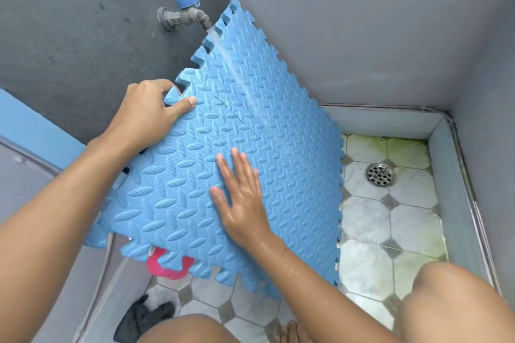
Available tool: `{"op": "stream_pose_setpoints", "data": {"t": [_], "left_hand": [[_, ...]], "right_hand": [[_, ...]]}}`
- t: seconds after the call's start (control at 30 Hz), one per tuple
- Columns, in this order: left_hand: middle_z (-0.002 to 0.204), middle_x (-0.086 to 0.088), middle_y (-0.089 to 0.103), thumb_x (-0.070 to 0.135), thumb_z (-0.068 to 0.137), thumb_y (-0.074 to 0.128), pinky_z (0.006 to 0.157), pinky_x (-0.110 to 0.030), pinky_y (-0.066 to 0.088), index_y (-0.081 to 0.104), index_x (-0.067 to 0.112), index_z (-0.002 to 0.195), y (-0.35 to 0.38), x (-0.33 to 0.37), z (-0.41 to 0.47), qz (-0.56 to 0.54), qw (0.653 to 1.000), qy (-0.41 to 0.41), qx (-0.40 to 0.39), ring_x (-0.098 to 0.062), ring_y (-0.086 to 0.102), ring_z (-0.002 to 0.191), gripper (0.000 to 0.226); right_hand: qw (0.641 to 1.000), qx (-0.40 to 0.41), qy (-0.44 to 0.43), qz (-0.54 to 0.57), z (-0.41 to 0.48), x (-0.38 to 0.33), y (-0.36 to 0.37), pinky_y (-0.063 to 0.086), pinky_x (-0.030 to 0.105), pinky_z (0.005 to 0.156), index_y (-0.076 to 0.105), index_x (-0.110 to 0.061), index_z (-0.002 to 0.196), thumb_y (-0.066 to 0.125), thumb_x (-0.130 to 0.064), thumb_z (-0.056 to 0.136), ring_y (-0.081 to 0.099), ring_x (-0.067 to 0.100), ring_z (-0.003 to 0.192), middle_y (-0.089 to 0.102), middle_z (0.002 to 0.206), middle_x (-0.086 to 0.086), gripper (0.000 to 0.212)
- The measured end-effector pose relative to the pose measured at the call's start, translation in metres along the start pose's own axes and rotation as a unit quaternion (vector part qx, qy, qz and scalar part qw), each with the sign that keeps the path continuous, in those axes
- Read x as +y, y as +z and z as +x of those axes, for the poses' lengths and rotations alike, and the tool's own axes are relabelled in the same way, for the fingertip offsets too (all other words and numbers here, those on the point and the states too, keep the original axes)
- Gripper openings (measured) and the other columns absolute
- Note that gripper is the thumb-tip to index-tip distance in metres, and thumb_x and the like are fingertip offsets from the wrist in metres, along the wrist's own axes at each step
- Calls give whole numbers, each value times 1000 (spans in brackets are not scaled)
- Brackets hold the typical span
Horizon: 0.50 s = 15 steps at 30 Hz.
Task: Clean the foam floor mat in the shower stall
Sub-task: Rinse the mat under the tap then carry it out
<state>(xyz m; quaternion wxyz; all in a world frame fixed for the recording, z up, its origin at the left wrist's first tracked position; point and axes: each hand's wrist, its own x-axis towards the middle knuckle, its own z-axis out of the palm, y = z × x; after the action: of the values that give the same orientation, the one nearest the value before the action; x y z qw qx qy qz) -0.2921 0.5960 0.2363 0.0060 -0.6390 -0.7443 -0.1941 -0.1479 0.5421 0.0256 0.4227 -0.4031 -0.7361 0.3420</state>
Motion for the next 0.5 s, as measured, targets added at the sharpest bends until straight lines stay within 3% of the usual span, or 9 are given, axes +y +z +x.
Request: {"op": "stream_pose_setpoints", "data": {"t": [0.03, 0.1, 0.2, 0.27, 0.33, 0.4, 0.5], "left_hand": [[72, -9, 66, 45, 96, 69, 69, -38, 41, 71, 7, 92, 1, 0, 0, 3, 1000, 0, -1, -30, 61, 79, 38], [72, -14, 66, 49, 96, 67, 71, -44, 48, 70, 6, 93, 2, -3, 1, 11, 1000, -2, -3, -32, 61, 79, 42], [78, -17, 68, 52, 95, 67, 76, -49, 53, 70, 6, 95, 2, -6, 3, 17, 1000, -6, -1, -34, 61, 84, 46], [76, -16, 67, 52, 95, 67, 76, -48, 52, 70, 6, 95, 2, -5, 4, 13, 1000, -4, 0, -33, 60, 86, 45], [70, -14, 63, 50, 95, 67, 75, -47, 51, 69, 6, 96, -1, -3, 7, 4, 1000, -7, -1, -32, 58, 82, 45], [66, -13, 61, 51, 95, 68, 74, -49, 52, 69, 5, 95, -3, 0, 12, -2, 1000, -11, -2, -33, 59, 77, 46], [62, -11, 59, 53, 94, 67, 74, -50, 53, 67, 7, 93, -4, -1, 16, -7, 1000, -14, -8, -29, 57, 72, 47]], "right_hand": [[1000, -12, 15, -11, -17, 28, -6, -2, 47, 124, 16, -41, 158, 34, -52, 103, -10, 9, 154, -2, 168, -12, 58], [990, -36, 129, -45, -62, 95, -19, 0, 53, 124, 5, -51, 155, 28, -60, 102, -14, 8, 153, -9, 166, -17, 59], [919, -55, 384, -77, -114, 167, -46, 2, 61, 121, -16, -69, 141, 12, -87, 83, -13, 22, 154, -12, 168, -7, 67], [886, -72, 454, -57, -106, 174, -53, 2, 60, 121, -12, -59, 148, 14, -87, 82, -11, 30, 154, -11, 168, 4, 77], [879, -63, 472, -14, -70, 161, -56, 1, 56, 122, -4, -38, 158, 21, -73, 95, -11, 30, 154, -8, 168, 7, 76], [901, -54, 431, 11, -19, 140, -64, 1, 49, 124, 5, -24, 161, 30, -56, 103, -5, 26, 155, -1, 168, 6, 71], [936, -52, 339, 81, 70, 98, -87, 18, 38, 123, 37, -13, 154, 46, -48, 103, 27, 21, 150, 35, 159, 3, 63]]}}
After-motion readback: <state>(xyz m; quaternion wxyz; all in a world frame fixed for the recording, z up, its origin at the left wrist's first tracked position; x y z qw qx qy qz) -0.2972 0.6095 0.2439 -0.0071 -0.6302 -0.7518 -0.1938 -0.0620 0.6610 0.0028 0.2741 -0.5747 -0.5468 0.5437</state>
